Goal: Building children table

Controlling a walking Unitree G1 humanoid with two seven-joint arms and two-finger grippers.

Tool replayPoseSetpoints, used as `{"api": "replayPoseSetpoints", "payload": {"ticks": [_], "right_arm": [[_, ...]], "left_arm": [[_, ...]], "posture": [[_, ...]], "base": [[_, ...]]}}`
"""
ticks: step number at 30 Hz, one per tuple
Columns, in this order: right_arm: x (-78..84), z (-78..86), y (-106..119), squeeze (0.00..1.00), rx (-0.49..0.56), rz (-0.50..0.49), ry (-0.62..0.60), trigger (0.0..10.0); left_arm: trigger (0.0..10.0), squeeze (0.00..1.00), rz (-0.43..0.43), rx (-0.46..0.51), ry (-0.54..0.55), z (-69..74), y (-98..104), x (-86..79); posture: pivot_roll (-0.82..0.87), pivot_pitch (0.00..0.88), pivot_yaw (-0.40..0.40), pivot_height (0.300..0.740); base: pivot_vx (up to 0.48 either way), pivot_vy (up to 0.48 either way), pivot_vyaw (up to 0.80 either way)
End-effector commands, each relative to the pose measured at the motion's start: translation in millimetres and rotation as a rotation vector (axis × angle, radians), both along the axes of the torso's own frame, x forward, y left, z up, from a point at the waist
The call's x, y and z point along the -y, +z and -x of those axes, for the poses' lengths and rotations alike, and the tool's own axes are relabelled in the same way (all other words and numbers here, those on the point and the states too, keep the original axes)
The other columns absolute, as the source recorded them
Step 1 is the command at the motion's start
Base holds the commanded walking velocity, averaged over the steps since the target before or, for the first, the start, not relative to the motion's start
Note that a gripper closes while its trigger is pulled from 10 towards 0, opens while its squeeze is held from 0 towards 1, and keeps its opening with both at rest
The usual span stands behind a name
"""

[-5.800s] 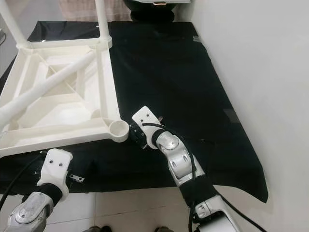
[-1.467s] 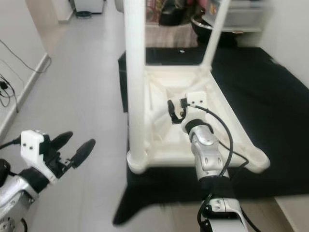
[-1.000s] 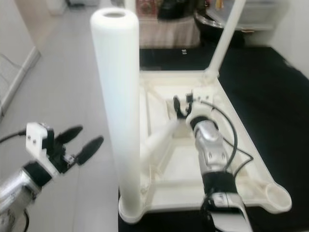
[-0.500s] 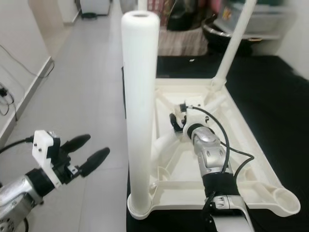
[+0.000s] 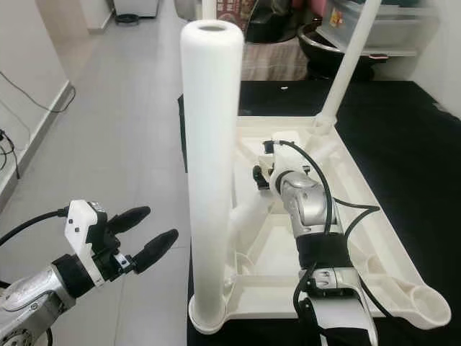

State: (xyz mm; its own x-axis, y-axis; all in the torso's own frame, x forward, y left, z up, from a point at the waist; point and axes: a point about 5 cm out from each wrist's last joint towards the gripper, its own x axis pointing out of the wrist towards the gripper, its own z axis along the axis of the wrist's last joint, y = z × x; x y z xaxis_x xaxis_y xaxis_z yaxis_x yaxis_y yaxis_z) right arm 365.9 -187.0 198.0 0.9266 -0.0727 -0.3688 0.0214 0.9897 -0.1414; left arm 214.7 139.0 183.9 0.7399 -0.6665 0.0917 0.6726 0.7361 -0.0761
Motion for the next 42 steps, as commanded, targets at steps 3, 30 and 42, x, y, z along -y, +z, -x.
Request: {"api": "replayPoseSetpoints", "payload": {"ticks": [3,30,42], "right_arm": [[11.3,1.9,8.7,0.00,0.018,0.029,-0.064,10.0],[-5.3,21.9,-7.1,0.00,-0.182,-0.097,-0.103,10.0],[-4.4,27.3,-23.2,0.00,-0.294,-0.093,-0.118,10.0]], "left_arm": [[10.0,0.00,0.004,0.001,-0.001,3.9,-0.7,2.0],[10.0,0.00,0.020,0.007,-0.010,5.4,-0.9,8.8],[10.0,0.00,0.023,0.018,-0.003,6.3,1.0,8.6]], "posture": [[-0.02,0.112,-0.081,0.740],[-0.03,0.109,-0.094,0.740],[-0.03,0.108,-0.109,0.740]], "base": [[0.000,0.000,0.00],[0.000,0.000,0.00],[0.000,0.000,0.00]]}}
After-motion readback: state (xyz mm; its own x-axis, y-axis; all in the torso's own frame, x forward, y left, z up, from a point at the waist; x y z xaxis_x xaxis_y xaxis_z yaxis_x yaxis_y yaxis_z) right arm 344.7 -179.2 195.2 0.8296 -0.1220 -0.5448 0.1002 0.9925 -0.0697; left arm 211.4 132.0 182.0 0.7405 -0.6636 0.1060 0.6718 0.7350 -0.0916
